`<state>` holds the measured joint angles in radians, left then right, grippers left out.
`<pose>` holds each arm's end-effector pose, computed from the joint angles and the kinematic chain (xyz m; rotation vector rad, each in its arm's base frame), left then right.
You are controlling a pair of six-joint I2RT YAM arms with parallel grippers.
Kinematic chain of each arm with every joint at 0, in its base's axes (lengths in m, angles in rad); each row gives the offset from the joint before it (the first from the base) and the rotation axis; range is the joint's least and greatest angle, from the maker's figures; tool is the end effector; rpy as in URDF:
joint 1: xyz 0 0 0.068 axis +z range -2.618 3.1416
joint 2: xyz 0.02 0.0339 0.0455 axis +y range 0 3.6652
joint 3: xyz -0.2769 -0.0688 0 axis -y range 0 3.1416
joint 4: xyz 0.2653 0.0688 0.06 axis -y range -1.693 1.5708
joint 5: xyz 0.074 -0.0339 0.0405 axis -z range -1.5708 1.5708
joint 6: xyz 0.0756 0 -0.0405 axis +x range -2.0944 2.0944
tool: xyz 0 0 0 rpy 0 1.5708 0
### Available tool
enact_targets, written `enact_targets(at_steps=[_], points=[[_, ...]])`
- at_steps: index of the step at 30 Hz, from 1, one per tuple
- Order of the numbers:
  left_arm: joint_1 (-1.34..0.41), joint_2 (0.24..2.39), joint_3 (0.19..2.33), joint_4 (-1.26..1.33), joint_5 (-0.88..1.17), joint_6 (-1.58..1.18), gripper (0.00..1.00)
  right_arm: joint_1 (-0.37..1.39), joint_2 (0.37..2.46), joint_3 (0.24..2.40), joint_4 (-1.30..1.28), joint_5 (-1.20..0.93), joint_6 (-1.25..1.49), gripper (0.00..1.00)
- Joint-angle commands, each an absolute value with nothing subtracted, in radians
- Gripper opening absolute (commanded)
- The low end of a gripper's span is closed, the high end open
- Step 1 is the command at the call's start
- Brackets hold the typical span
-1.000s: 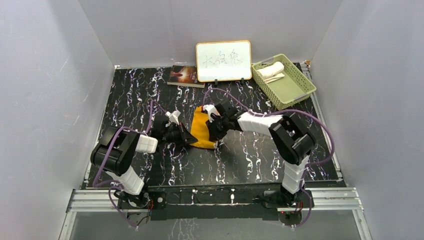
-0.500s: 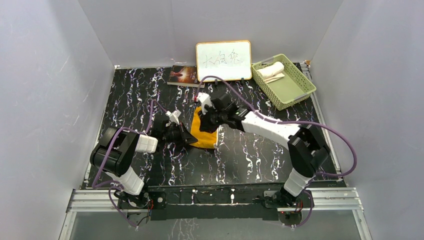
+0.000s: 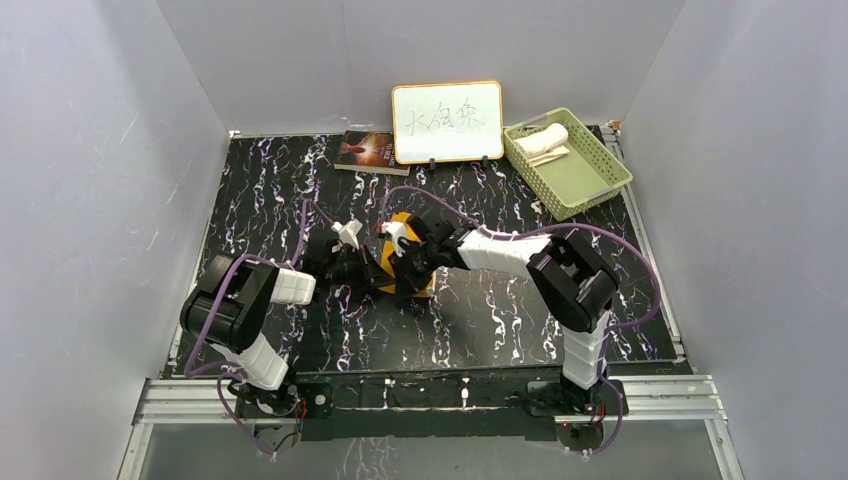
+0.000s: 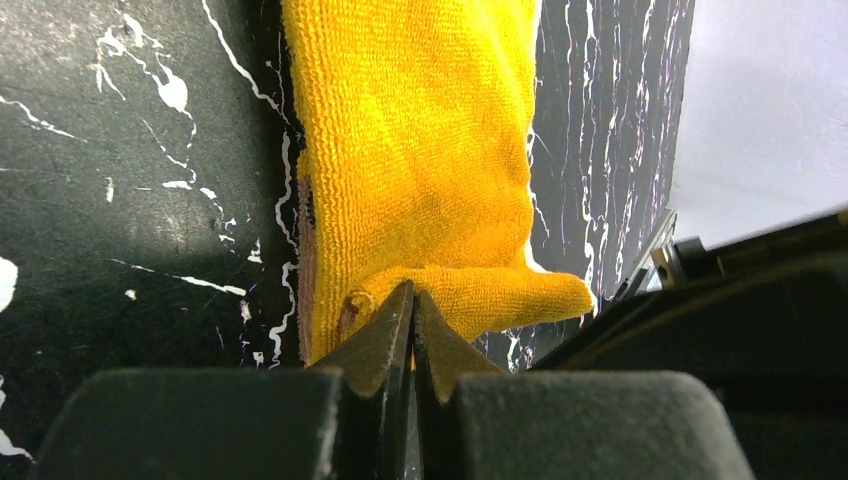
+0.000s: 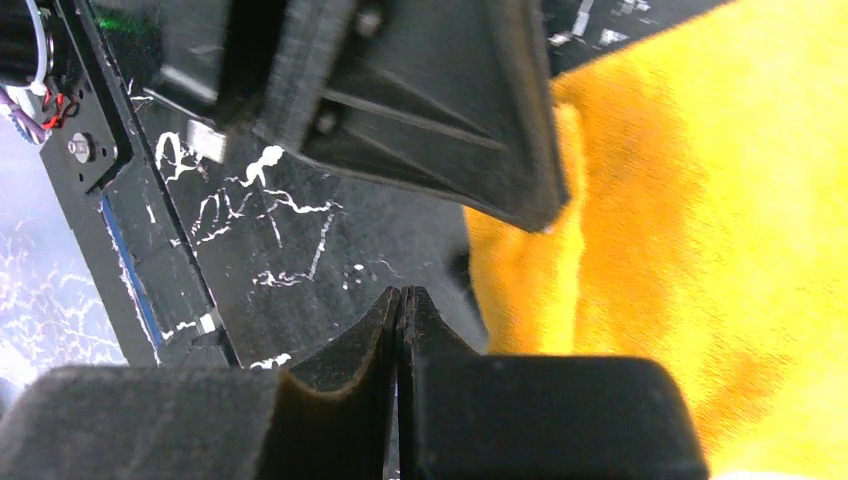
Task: Roll the towels
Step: Roll the towel at the center of the board.
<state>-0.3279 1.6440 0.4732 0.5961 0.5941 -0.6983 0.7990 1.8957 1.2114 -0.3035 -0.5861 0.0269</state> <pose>0.2832 -0.1410 0.0944 -0.0464 2.2925 -1.2069 0.2680 0.3354 0.1403 -1.2191 2.3627 1.0506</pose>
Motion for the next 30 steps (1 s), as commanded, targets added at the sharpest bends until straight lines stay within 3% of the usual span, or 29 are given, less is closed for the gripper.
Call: enact_targets(at_steps=[1, 18, 24, 25, 27, 28, 30], points=[[-0.325, 1.688, 0.452, 0.445, 0.455, -0.624, 0.00, 0.715, 1.890, 1.178, -0.223, -0.676, 0.068, 0.00], [-0.325, 1.683, 0.451, 0.436, 0.447, -0.616, 0.00, 0.581, 1.925, 0.997, -0.103, -0.723, 0.176, 0.00], [-0.325, 1.678, 0.452, 0.432, 0.445, -0.620, 0.00, 0.595, 1.834, 0.974, -0.104, -0.493, 0.158, 0.00], [-0.325, 1.680, 0.456, 0.429, 0.447, -0.620, 0.00, 0.624, 1.783, 0.969, -0.092, -0.382, 0.138, 0.03], [-0.325, 1.681, 0.461, 0.424, 0.449, -0.619, 0.00, 0.692, 1.681, 0.968, -0.069, -0.231, 0.087, 0.29], [-0.325, 1.680, 0.464, 0.422, 0.450, -0.617, 0.00, 0.725, 1.641, 0.969, -0.056, -0.175, 0.057, 0.38], [-0.325, 1.677, 0.469, 0.415, 0.449, -0.613, 0.00, 0.786, 1.575, 0.957, -0.013, -0.089, 0.004, 0.46]])
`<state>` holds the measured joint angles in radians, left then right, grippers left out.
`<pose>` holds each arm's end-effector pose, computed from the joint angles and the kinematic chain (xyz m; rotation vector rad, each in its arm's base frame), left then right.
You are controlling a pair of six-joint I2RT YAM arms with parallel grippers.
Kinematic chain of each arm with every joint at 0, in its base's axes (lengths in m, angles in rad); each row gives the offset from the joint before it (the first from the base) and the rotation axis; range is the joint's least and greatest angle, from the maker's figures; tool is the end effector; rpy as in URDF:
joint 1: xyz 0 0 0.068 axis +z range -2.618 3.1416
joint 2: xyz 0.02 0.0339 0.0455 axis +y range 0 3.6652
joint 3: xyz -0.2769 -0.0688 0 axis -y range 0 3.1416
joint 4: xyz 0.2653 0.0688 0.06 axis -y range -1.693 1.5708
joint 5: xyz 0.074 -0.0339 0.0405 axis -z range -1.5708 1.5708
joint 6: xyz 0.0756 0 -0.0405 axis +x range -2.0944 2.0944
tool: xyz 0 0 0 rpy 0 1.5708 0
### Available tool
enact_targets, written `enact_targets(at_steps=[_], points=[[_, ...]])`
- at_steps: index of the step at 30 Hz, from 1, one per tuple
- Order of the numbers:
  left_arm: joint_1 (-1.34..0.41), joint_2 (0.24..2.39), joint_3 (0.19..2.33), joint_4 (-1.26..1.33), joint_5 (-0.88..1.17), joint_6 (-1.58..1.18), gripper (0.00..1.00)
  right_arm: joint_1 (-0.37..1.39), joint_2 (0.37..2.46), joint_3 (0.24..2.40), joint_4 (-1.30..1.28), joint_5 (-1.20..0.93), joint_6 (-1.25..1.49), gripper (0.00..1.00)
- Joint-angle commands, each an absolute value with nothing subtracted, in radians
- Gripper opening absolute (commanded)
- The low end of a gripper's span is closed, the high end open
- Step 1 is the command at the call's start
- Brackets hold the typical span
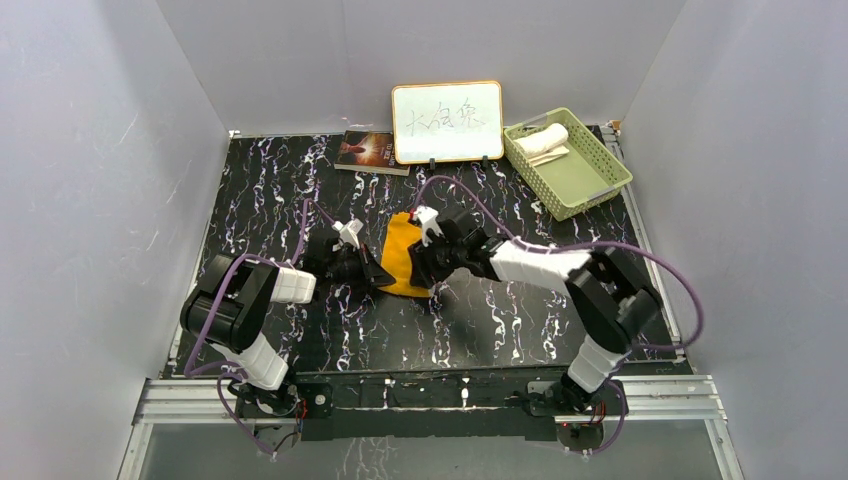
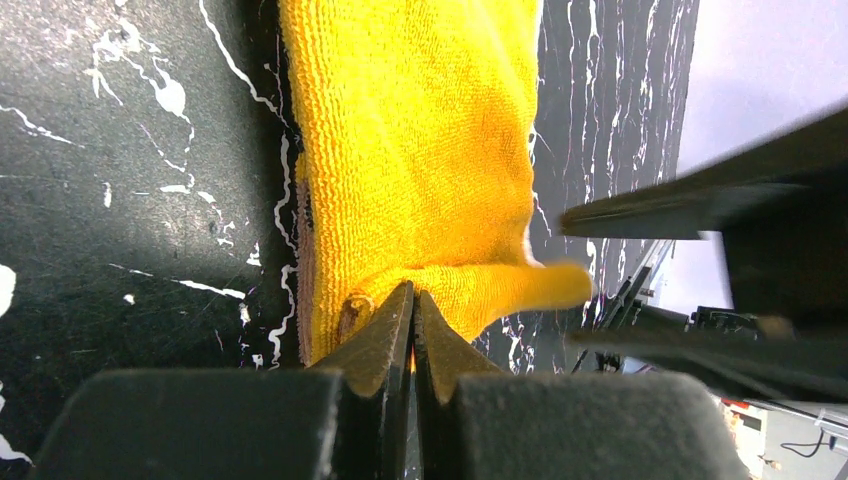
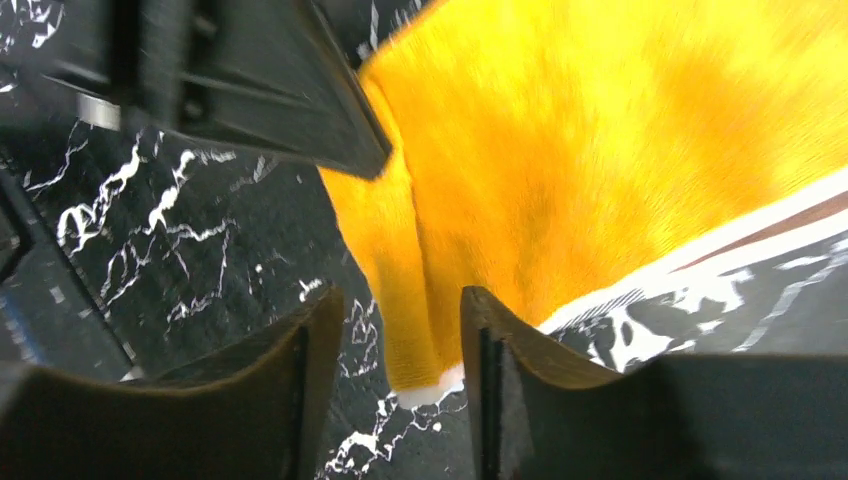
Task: Roll the towels
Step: Roll the towel at the center of the board.
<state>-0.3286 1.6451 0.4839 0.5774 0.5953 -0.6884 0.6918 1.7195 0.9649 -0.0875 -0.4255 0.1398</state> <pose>0.2847 -0.1419 0.0949 -0.0376 2.2996 -1.2023 0.2808 0.2732 0.1427 -0.8798 2.3501 0.8795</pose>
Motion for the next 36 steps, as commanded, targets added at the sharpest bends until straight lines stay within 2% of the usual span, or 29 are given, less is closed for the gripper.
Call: enact_targets(at_steps=[1, 5, 13, 29, 36], points=[[-0.325, 1.676, 0.472, 0.411, 0.447, -0.611, 0.00, 0.818, 1.548, 0.942, 0.020, -0.044, -0.028, 0.48], [-0.325, 1.678, 0.478, 0.408, 0.453, -0.608, 0.00, 0.961, 1.474, 0.825, 0.204, 0.091, -0.262, 0.51], [-0.325, 1.693, 0.493, 0.417, 0.479, -0.612, 0.00, 1.117, 1.552, 0.671, 0.330, 0.198, -0.699, 0.47], [-0.325, 1.711, 0.511, 0.429, 0.520, -0.610, 0.00, 1.155, 1.734, 0.708, 0.417, 0.247, -0.829, 0.45], [-0.325, 1.706, 0.519, 0.408, 0.532, -0.596, 0.00, 1.139, 1.837, 0.743, 0.390, 0.283, -0.849, 0.40]])
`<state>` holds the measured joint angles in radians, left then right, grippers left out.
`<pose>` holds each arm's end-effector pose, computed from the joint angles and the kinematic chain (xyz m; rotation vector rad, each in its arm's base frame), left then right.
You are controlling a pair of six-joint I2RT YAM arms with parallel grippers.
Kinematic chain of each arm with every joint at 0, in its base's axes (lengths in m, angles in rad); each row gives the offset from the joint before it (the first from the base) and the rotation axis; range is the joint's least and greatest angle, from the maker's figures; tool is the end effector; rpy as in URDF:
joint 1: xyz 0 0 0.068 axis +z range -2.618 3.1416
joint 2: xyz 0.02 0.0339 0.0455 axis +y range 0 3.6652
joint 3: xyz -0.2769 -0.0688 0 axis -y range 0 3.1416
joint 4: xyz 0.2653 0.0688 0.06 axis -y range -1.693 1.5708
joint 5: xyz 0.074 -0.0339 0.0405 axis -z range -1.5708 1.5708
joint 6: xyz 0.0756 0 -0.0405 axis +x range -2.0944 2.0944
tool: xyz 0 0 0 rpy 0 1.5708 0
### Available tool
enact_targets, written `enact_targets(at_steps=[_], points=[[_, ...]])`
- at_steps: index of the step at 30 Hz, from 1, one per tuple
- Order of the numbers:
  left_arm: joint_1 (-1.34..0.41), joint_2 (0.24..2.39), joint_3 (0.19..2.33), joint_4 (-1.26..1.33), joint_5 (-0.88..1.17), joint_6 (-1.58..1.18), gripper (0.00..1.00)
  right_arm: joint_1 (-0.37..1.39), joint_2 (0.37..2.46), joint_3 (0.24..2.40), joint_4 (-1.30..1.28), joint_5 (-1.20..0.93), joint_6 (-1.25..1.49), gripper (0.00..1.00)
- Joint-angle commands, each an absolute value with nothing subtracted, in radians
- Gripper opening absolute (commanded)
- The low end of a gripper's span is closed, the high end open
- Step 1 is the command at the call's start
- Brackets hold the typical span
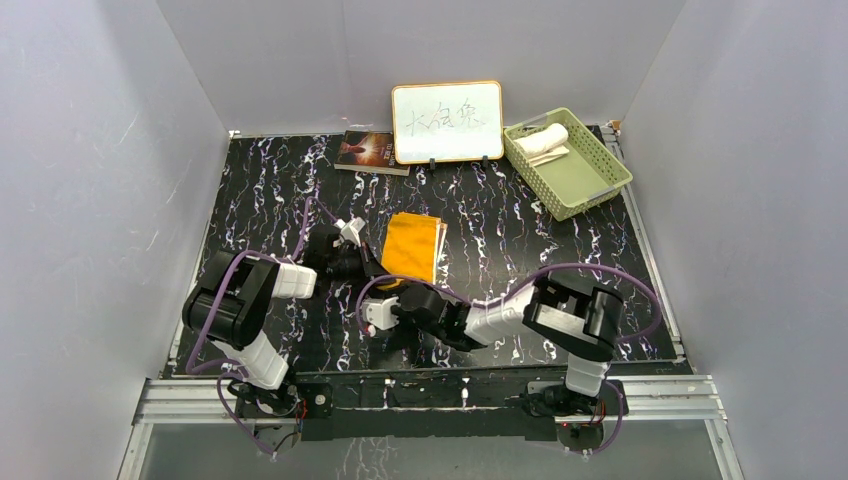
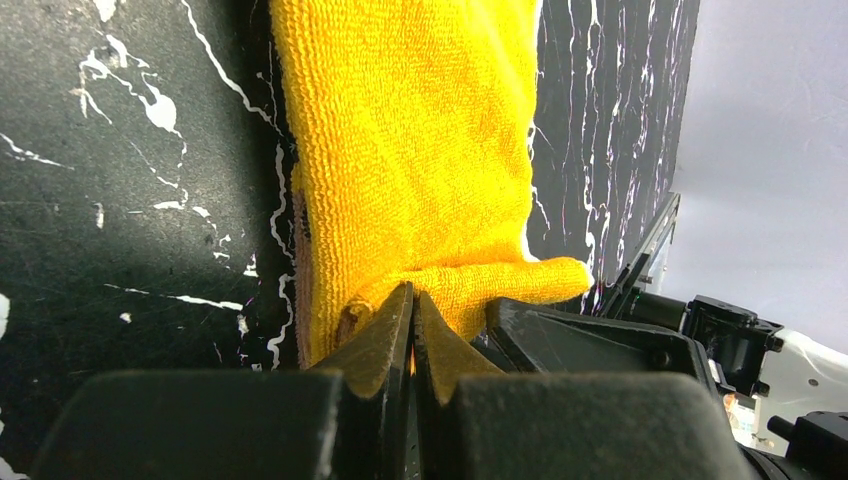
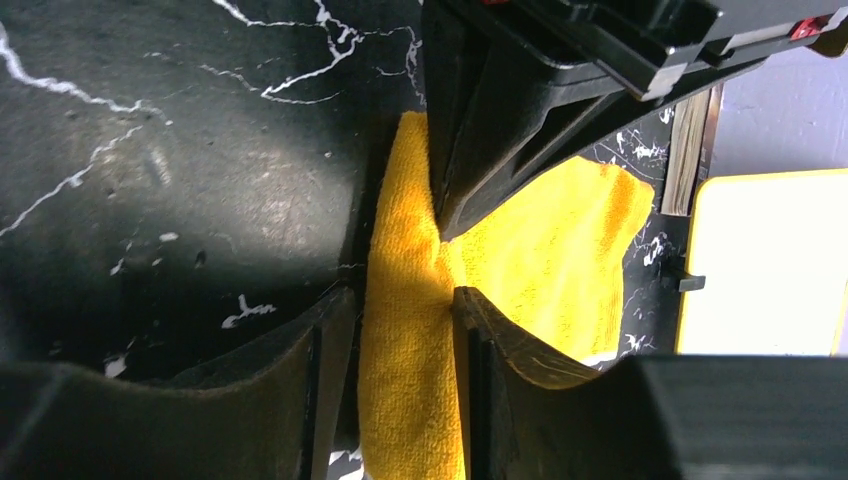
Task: Roll the towels
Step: Roll the towel at the center of the board.
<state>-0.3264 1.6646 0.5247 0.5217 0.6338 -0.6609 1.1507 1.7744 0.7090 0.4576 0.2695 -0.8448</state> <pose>0.2899 -0.1454 0.0950 0.0008 2.3289 -1.2245 0.1723 0.3365 0.0977 -1.7245 1.2941 -0.1170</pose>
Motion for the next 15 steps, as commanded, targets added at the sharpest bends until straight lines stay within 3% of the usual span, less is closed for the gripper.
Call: enact_targets(at_steps=[1, 5, 10, 12, 15], points=[[-0.325, 1.706, 0.522, 0.405, 0.534, -0.593, 0.00, 1.133, 1.846, 0.756, 0.361, 0.280, -0.837, 0.38], [-0.325, 1.706, 0.533, 0.387, 0.539, -0.584, 0.00, 1.106, 1.852, 0.762, 0.316, 0.283, -0.811, 0.35], [-0.324, 1.716, 0.551, 0.365, 0.540, -0.565, 0.00, 1.064, 1.863, 0.782, 0.220, 0.274, -0.754, 0.19], [-0.322, 1.723, 0.563, 0.349, 0.539, -0.557, 0.00, 1.056, 1.854, 0.771, 0.210, 0.286, -0.733, 0.20], [-0.321, 1.733, 0.580, 0.329, 0.537, -0.545, 0.00, 1.055, 1.820, 0.743, 0.210, 0.288, -0.702, 0.31]])
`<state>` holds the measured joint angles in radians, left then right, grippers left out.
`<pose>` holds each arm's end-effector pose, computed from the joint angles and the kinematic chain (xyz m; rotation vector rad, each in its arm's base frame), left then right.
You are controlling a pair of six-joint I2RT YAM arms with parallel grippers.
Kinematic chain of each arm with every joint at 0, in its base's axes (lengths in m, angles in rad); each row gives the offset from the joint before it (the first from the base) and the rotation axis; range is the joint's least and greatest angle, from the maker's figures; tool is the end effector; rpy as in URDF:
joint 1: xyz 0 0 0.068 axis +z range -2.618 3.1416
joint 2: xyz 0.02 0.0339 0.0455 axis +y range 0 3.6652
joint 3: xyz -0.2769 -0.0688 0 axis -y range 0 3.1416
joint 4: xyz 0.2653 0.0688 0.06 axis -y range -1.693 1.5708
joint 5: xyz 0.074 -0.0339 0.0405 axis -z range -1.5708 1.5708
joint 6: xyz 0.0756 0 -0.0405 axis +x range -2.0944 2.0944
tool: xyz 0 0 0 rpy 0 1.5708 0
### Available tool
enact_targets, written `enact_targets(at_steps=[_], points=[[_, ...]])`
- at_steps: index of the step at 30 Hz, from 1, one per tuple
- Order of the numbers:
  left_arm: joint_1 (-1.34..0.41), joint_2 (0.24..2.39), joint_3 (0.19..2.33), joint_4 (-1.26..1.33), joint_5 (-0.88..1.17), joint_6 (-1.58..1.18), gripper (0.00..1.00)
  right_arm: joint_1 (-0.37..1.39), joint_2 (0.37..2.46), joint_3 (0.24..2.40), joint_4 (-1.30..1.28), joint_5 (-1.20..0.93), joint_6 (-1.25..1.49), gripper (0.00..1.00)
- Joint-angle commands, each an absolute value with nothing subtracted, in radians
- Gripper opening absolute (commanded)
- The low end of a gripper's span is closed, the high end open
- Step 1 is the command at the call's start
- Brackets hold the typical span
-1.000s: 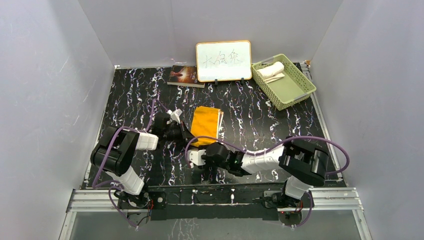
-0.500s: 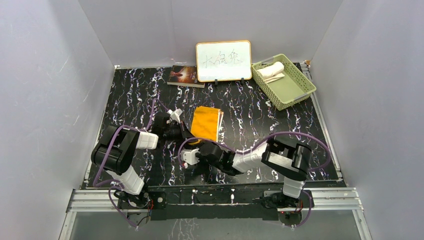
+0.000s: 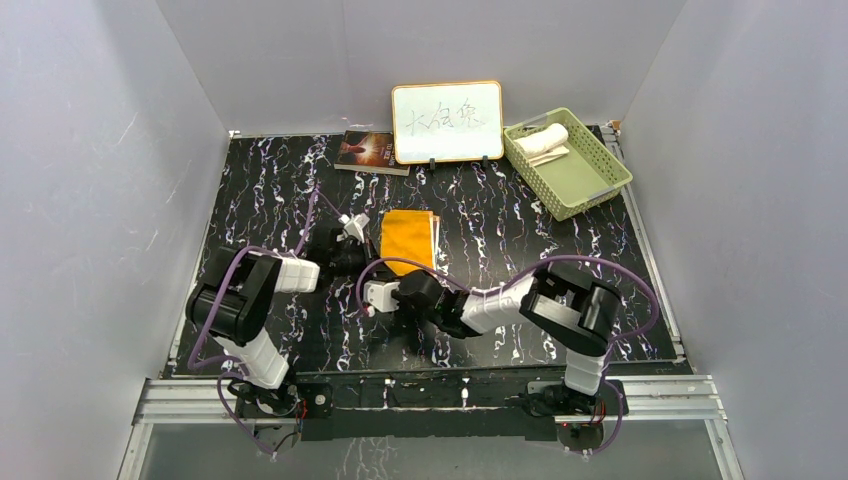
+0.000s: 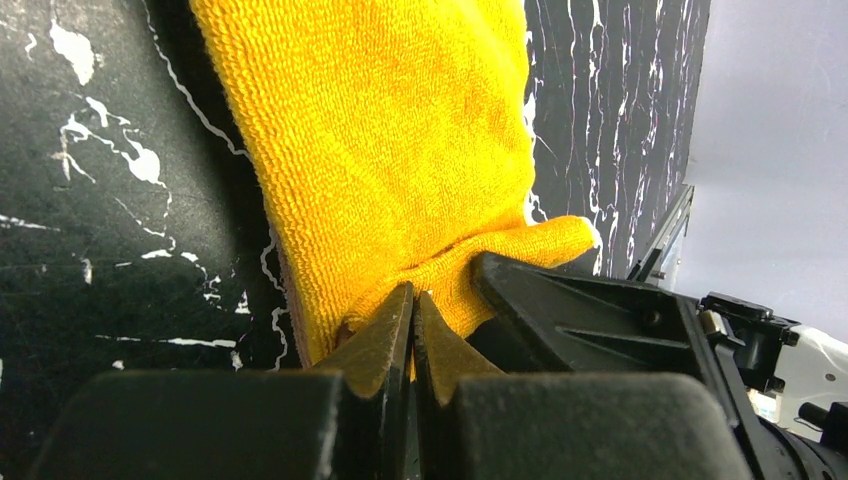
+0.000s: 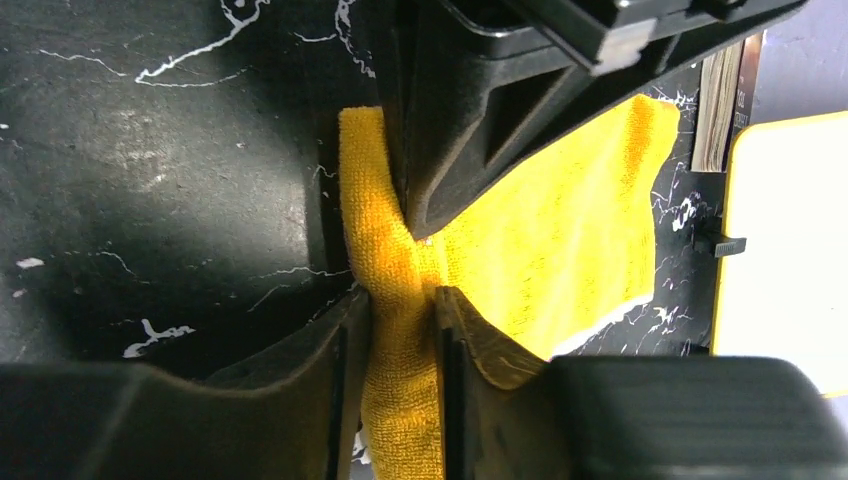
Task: Roll the towels
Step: Roll the towel at the center of the board.
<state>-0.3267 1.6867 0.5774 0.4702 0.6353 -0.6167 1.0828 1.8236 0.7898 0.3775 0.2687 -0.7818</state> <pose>0.3002 -0.1491 0.0973 0.0440 2.3378 -1.2027 0.2019 0.3376 0.0947 -1.6779 1.4274 -0.1316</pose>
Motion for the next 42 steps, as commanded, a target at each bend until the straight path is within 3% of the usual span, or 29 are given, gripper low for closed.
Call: enact_targets(at_steps=[1, 5, 15, 17, 20, 21, 28, 37, 42], points=[[-0.321, 1.736, 0.587, 0.323, 0.537, -0.540, 0.00, 1.055, 1.804, 0.734, 0.210, 0.277, -0.692, 0.34], [-0.319, 1.753, 0.611, 0.296, 0.534, -0.522, 0.00, 1.056, 1.758, 0.713, 0.189, 0.240, -0.668, 0.39], [-0.318, 1.779, 0.657, 0.247, 0.552, -0.486, 0.00, 1.062, 1.778, 0.712, 0.169, 0.270, -0.664, 0.36], [-0.316, 1.780, 0.662, 0.238, 0.556, -0.479, 0.00, 1.055, 1.802, 0.728, 0.145, 0.259, -0.659, 0.29], [-0.308, 1.774, 0.669, 0.222, 0.559, -0.468, 0.00, 1.028, 1.825, 0.767, 0.083, 0.207, -0.624, 0.03], [-0.304, 1.772, 0.669, 0.220, 0.561, -0.467, 0.00, 1.021, 1.823, 0.774, 0.072, 0.193, -0.615, 0.00], [-0.262, 1.690, 0.675, 0.229, 0.579, -0.509, 0.00, 0.943, 1.707, 0.831, 0.024, -0.009, -0.429, 0.00], [-0.188, 1.294, 0.702, 0.092, 0.491, -0.556, 0.01, 0.914, 1.597, 0.870, 0.021, -0.340, -0.120, 0.00], [-0.186, 1.174, 0.655, 0.077, 0.586, -0.554, 0.00, 0.860, 1.575, 0.868, 0.083, -0.461, 0.038, 0.00]])
